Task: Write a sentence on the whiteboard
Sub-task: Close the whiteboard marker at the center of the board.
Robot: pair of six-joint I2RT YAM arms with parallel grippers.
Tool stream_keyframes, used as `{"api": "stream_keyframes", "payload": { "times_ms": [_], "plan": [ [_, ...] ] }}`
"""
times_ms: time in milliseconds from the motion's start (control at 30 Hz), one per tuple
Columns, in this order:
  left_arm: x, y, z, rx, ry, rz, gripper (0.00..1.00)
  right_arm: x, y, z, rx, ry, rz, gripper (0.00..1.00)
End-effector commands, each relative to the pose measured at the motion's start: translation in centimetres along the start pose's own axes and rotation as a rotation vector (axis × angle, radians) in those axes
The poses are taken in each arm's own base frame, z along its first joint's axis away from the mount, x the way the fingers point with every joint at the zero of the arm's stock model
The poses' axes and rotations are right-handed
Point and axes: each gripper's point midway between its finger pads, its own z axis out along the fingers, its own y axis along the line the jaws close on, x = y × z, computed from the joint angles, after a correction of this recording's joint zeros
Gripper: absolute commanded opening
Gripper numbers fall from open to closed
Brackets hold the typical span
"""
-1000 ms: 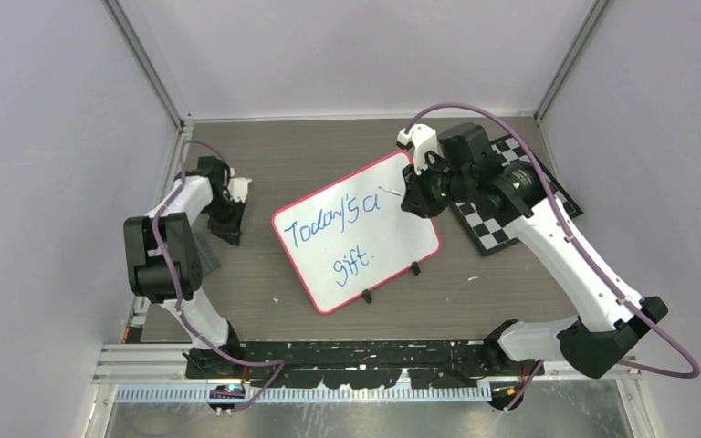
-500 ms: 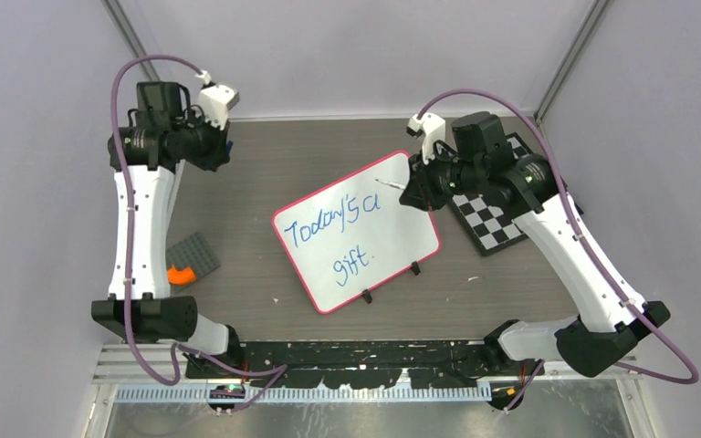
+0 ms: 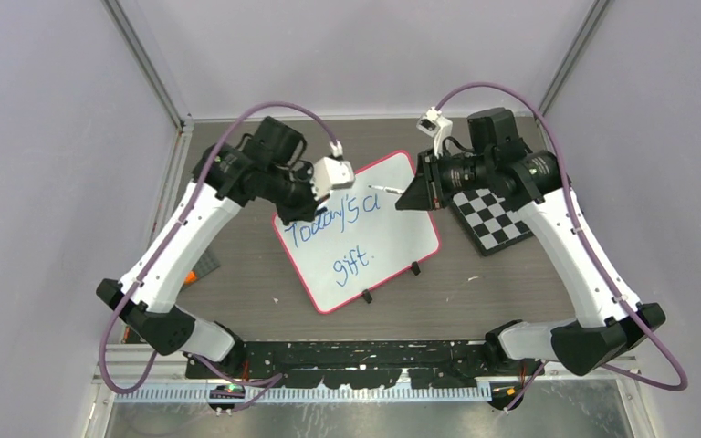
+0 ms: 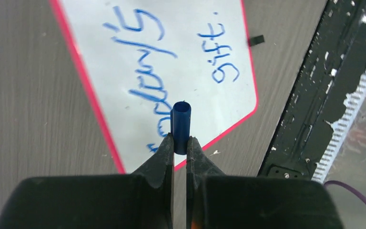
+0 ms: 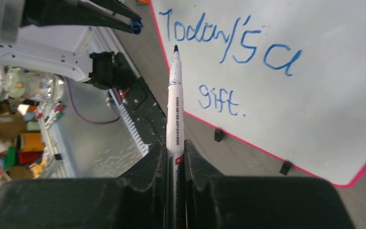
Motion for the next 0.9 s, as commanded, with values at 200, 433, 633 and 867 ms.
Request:
{"api": "stream_keyframes", "payload": {
  "times_ms": [200,433,633,867],
  "plan": [
    [-2.8,-4.4,1.0,0.054,-0.040,0.246,0.00,2.5,4.2,0.4,-0.279,0.062,0.135,0.00],
    [-4.1,-5.5,1.7,0.066,-0.052,0.332,0.00,3.6,5.4,0.8,-0.338,0.100,0.143,0.00],
    [-3.9,-4.9,1.9,0.030,-0.043,0.343,0.00,4.4,5.8,0.5,-0.344,0.116,0.127,0.00],
    [-3.8,-5.1,1.4,0.026,-0.051,0.347,0.00,5.5,5.9,0.7,-0.344,0.146,0.122,0.00]
  ]
}}
